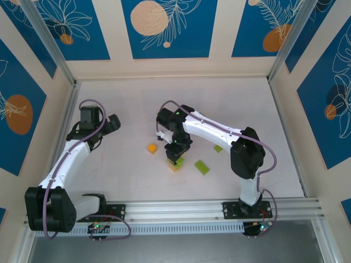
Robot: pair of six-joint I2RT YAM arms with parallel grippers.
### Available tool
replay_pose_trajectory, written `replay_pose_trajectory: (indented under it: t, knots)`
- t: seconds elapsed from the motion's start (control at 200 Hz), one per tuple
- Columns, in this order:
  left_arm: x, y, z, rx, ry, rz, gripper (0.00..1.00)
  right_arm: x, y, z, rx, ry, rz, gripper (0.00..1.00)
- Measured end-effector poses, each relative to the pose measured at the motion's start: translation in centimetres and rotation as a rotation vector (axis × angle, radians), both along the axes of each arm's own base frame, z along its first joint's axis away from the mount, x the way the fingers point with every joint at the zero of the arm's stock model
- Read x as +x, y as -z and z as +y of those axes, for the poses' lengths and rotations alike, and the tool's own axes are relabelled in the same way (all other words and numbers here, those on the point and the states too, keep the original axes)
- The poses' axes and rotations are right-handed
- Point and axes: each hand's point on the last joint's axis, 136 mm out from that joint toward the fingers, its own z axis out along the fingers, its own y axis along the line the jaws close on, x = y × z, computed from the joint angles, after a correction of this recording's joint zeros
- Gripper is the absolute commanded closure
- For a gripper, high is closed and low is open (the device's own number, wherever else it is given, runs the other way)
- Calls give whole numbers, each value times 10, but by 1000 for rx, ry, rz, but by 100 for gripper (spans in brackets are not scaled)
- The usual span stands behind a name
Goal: Assemble a carrot with lego
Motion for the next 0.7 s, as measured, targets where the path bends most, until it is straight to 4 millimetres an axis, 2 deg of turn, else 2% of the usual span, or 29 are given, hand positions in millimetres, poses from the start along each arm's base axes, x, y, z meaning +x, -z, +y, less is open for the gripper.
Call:
replay_pose_trajectory:
  t: [0.7]
  knots:
    - [0, 0, 0, 0, 0, 0, 0, -4, 0, 6, 5, -21, 9, 63]
